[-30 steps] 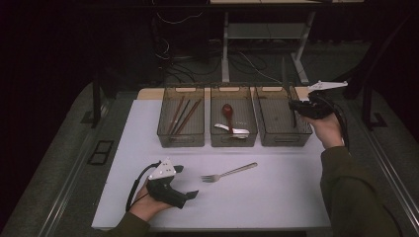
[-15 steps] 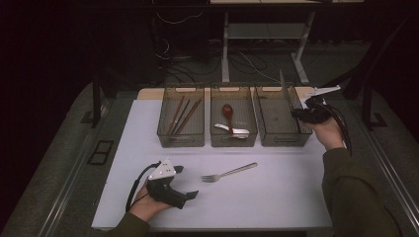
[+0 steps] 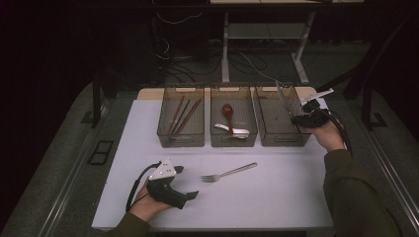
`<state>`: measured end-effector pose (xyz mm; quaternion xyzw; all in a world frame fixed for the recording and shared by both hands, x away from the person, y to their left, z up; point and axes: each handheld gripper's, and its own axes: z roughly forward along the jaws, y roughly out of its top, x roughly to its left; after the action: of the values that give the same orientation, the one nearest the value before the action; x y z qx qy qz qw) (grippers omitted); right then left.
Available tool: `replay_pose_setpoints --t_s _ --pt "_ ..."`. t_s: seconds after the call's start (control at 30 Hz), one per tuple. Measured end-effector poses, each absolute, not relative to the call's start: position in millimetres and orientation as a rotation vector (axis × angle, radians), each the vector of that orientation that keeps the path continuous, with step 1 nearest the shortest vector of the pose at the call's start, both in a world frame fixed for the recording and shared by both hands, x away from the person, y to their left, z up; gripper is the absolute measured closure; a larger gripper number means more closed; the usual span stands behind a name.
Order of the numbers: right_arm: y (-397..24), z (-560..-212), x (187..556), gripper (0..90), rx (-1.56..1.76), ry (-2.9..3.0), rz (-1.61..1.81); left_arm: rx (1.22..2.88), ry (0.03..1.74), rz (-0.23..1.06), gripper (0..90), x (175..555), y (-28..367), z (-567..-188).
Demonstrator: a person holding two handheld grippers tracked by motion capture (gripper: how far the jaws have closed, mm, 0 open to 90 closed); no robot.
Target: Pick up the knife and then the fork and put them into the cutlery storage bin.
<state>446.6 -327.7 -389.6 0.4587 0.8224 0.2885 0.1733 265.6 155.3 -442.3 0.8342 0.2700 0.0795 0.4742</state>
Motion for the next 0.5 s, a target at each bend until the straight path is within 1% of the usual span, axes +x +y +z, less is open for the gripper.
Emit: replay_pose_setpoints --t_s 0.4,0.5 --pt "-318.7 -390.3 448.6 78.3 1.257 2.398 0.701 2.042 0.659 0.195 0.0 265.5 155.5 -442.1" --pt "-319.3 -388.7 448.2 80.1 1.268 2.384 0.729 2.043 0.657 0.197 0.0 265.5 155.7 -442.0"
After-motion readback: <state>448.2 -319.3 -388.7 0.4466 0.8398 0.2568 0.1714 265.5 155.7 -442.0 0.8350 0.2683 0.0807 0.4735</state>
